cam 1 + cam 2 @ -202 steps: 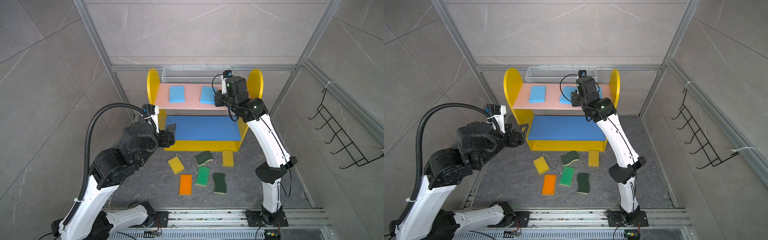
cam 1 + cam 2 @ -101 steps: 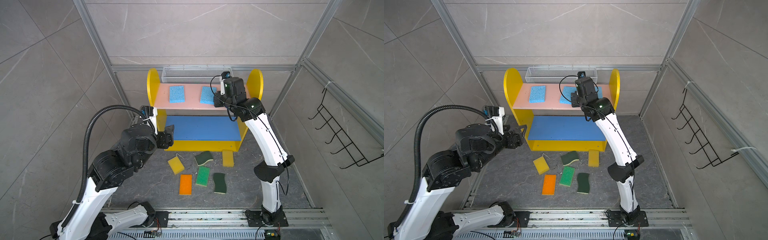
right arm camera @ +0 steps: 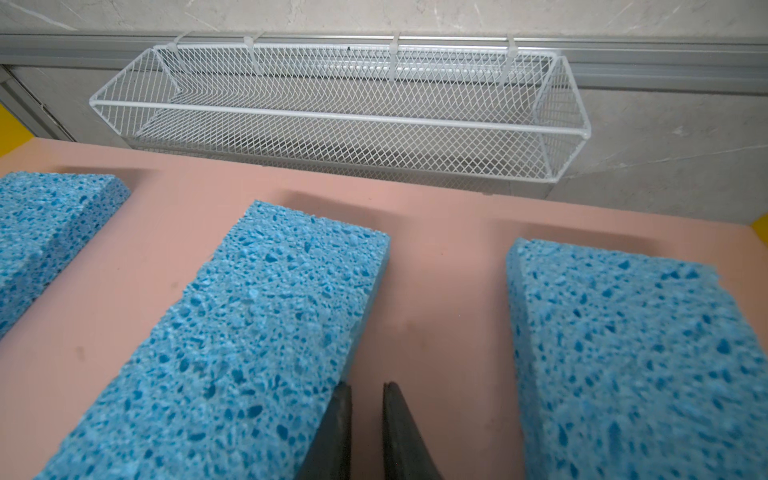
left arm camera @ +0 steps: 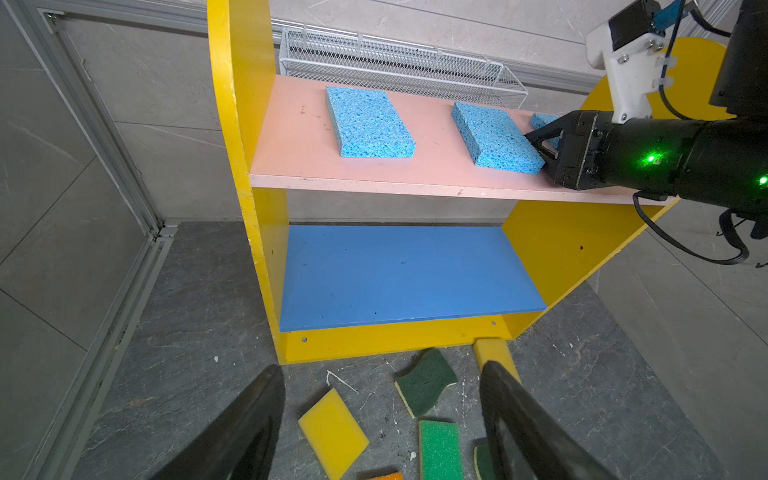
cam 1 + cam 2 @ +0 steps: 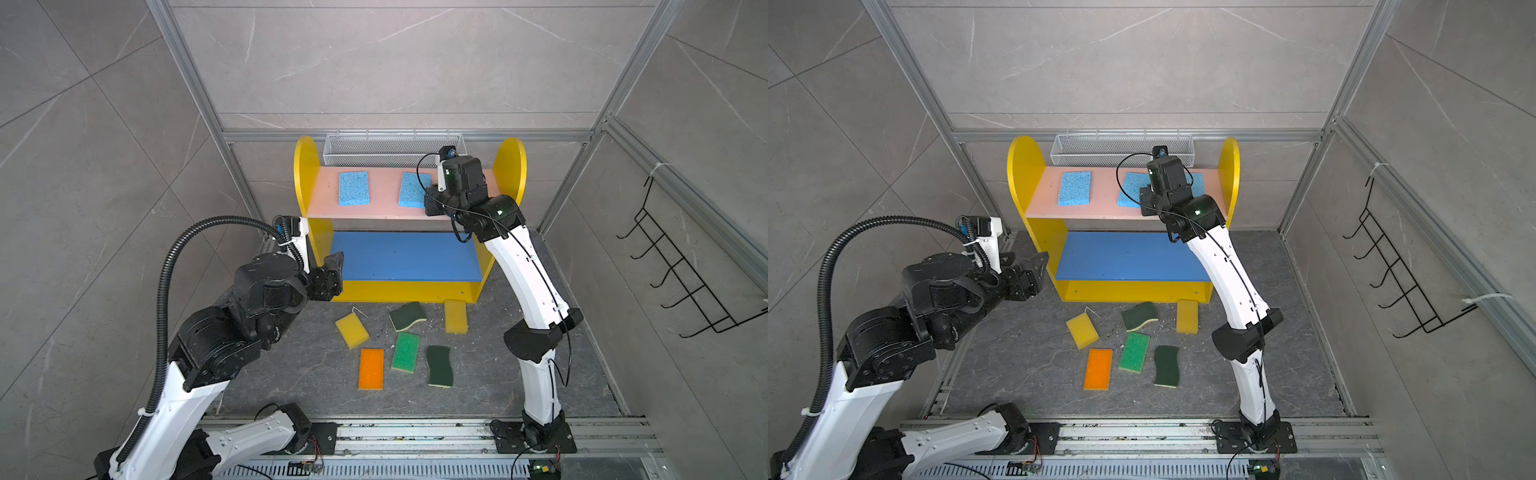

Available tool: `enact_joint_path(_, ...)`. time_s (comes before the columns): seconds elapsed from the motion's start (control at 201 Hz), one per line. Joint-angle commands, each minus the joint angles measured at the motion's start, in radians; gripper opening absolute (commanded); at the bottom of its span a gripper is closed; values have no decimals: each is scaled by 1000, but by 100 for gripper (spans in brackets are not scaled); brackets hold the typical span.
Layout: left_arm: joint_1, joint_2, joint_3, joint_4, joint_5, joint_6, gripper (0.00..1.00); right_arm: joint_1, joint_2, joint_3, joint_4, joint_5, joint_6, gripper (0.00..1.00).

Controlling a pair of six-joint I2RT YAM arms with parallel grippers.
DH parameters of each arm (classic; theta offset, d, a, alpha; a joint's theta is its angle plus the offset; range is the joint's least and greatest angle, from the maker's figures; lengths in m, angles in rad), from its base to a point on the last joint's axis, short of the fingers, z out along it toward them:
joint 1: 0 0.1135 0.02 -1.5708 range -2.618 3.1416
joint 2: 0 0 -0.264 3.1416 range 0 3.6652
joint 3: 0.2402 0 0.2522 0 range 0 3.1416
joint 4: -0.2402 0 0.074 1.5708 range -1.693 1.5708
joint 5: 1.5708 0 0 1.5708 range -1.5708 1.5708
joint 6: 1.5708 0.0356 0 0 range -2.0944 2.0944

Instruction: Place and organize the cleaning sponges onto the shelf

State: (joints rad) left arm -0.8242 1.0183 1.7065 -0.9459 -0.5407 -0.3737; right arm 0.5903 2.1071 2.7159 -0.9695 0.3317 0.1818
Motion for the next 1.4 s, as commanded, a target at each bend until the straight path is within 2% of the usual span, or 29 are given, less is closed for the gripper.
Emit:
enact_joint_path(0.0,2,-15,-6,31,-24,15,76,1,24,27,-9,-22,19,19)
enact_joint_path(0.289,2,-17,-14,31,-13,7,76,5,45,50,-3,1,28,24)
enact_joint_path(0.961,2,-13,-17,32,8,2,74,10,92,97,27,42,-1,44)
enact_joint_path(1.21,2,-2,-17,33,10,1,74,16,-9,31,36,86,-24,53)
enact_joint_path(1.399,1,6,-15,35,18,-8,73,57,-111,-50,100,96,-78,54)
